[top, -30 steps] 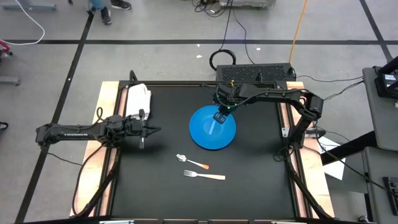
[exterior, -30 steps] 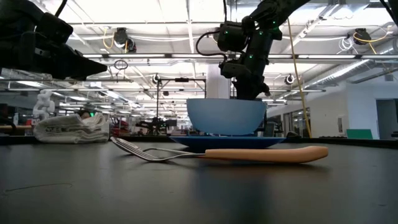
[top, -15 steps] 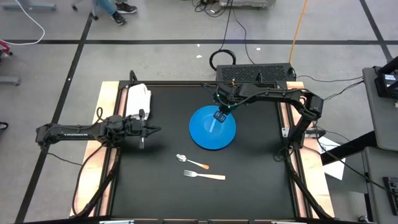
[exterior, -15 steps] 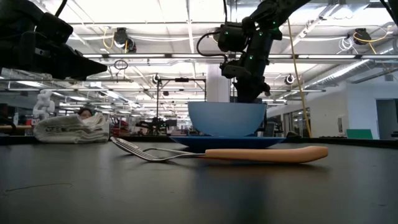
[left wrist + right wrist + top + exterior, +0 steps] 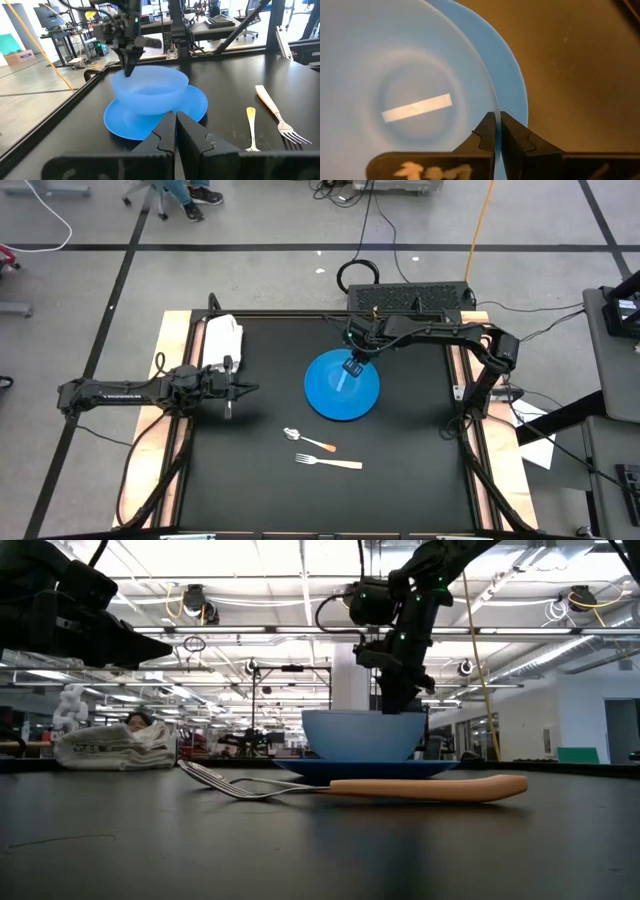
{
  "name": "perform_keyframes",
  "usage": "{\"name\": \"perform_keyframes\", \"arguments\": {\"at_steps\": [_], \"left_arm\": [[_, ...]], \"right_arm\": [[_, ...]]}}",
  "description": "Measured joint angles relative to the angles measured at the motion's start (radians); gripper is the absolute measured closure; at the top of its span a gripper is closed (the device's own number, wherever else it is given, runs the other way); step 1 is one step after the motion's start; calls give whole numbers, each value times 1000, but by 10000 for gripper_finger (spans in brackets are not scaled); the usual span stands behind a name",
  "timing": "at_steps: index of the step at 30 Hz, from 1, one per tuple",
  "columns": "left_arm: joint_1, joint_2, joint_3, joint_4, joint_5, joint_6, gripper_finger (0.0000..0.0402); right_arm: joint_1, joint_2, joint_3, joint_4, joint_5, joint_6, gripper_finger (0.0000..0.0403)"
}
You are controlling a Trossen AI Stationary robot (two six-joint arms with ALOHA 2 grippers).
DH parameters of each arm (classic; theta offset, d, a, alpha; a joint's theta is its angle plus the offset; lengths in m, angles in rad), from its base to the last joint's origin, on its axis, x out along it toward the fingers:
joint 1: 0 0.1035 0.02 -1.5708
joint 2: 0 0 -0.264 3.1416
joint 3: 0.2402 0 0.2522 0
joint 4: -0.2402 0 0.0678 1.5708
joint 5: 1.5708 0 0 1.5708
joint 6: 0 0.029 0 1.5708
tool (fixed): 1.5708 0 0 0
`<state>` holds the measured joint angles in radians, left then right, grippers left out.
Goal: Set table place
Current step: Adjust the blue bowl to the center of the blue plate on the table
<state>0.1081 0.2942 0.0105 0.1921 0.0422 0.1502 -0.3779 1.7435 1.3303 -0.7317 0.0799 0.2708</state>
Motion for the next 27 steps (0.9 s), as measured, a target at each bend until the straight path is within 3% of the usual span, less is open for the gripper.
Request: {"name": "perform_keyframes", "arguments": {"at_steps": [27], "left_arm": [[0,0,0,0,0,2,382]], "right_arm": [[-1,20,-13,34,1,-29,401]]}}
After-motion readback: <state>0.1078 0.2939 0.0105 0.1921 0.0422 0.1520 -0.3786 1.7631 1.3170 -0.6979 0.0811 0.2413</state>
